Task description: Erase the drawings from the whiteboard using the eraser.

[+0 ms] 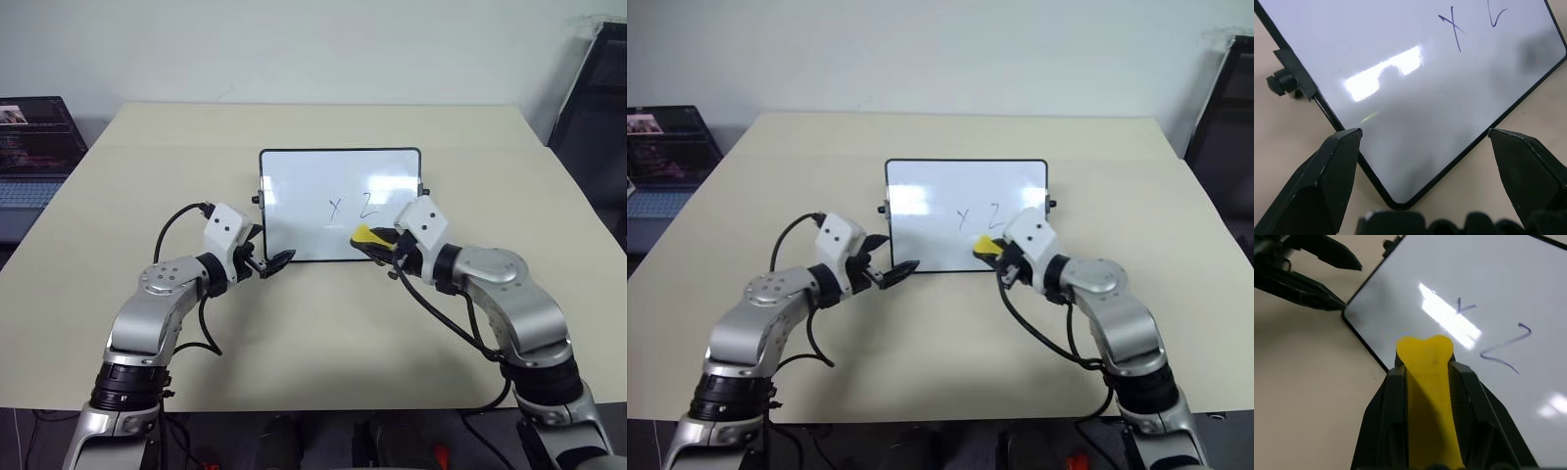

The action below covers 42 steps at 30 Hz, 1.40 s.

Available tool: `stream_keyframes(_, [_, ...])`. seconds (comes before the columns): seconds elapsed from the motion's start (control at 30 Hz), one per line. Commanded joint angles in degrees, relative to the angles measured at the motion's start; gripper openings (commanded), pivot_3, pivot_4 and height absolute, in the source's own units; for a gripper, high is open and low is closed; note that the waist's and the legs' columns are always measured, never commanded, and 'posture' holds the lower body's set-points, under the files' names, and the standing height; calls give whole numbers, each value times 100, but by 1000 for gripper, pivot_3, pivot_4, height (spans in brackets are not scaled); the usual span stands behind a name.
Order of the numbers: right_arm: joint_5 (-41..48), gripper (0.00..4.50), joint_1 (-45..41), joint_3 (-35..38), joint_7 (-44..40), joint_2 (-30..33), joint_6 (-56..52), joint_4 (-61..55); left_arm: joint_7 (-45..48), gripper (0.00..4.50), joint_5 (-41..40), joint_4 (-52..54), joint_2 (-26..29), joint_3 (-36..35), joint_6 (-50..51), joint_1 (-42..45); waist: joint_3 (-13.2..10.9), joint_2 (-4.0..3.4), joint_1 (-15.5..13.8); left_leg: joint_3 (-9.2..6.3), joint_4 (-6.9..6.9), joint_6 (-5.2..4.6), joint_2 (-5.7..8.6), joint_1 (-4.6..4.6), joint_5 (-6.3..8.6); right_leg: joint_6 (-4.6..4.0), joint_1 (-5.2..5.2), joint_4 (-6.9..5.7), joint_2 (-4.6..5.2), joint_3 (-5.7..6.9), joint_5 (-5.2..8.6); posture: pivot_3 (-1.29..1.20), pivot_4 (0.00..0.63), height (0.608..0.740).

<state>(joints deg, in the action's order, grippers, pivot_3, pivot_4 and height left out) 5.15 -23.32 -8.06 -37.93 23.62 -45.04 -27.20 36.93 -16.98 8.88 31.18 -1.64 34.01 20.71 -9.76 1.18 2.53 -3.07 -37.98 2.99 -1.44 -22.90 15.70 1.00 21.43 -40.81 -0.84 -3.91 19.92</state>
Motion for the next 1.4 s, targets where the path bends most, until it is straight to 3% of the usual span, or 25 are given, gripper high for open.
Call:
stream_keyframes(0.03, [-224,830,180,-44,300,118,500,-273,22,4500,-103,48,-34,-105,-119,158,-1,1,0,0,0,0,0,0,0,0,0,1,0,-1,0,0,150,740])
stream_keyframes(0.33, [-406,830,291,-221,651,74,1049,-129,116,4500,-154,-112,-115,-48,-165,342,-1,2,-13,3,-2,1,1,1,-1,0,-1,1,-1,-3,0,0,150,740])
stream_keyframes(0.53, [-458,830,-284,-493,791,-273,1180,277,89,4500,-108,-46,-99,-42,-137,272,-1,2,6,4,-3,1,1,2,-1,0,-2,0,-2,-4,0,0,150,740])
stream_keyframes(0.8, [-861,830,-1464,-767,1061,-698,1898,1810,17,4500,-65,181,-13,-27,-8,90,-1,2,20,2,-3,2,2,1,-1,0,0,0,0,-2,0,0,150,740])
stream_keyframes(1.0, [-1326,830,-2280,-864,1431,-908,2949,3661,-37,4500,-55,342,2,-25,-11,-5,-1,2,35,3,-3,1,0,3,-1,0,0,-2,0,-1,0,0,150,740])
stream_keyframes(1.4, [-1561,830,-2778,-864,1622,-1354,4070,5222,-8,4500,-17,294,5,5,-47,53,-1,2,72,5,0,1,-2,2,-1,0,2,-2,0,-1,0,0,150,740])
